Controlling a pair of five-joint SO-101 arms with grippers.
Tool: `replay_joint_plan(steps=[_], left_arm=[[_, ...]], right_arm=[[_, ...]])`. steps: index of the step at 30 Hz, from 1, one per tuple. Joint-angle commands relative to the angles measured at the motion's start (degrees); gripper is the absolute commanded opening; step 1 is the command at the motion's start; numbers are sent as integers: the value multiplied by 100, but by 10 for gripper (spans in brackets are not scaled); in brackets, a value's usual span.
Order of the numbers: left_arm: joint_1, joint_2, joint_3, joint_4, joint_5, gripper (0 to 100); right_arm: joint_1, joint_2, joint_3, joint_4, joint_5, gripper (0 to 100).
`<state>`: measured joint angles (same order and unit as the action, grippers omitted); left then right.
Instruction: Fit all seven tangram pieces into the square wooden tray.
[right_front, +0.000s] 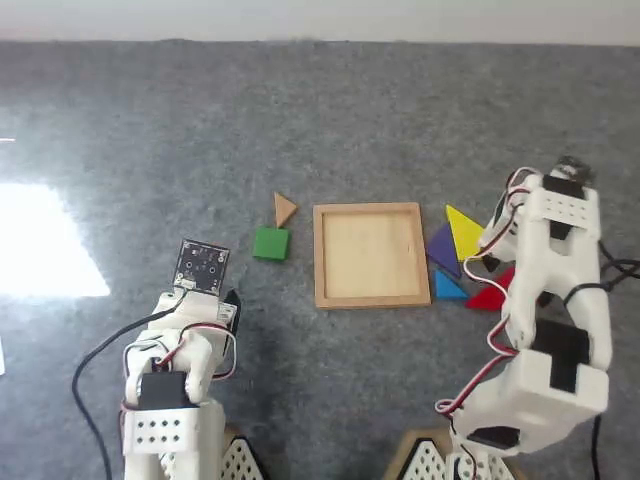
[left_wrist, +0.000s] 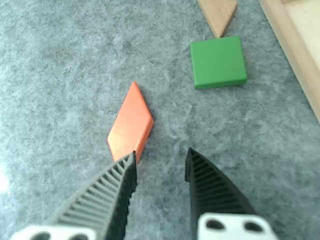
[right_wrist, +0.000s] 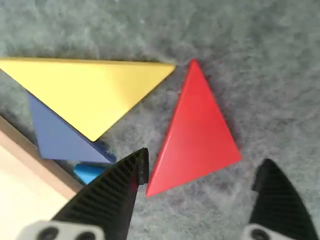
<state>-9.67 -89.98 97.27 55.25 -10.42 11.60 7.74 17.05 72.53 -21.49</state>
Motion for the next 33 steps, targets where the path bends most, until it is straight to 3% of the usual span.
replay_joint_plan(steps=[1,8,15,26,33], left_arm=[[-35,-97,-48,0,-70,152],[-35,-97,-48,0,-70,152],[-35,-97,-48,0,-70,152],[-35,-97,-48,0,-70,152],[-35,-97,-48,0,-70,152]], right_arm=[[-84,242,18,-444,114,369],[171,558,9,-532,-167,286],[171,813,26,-470,-431,276],[488,778,-237,163,-404,283],[488,778,-378,505,-422,366]])
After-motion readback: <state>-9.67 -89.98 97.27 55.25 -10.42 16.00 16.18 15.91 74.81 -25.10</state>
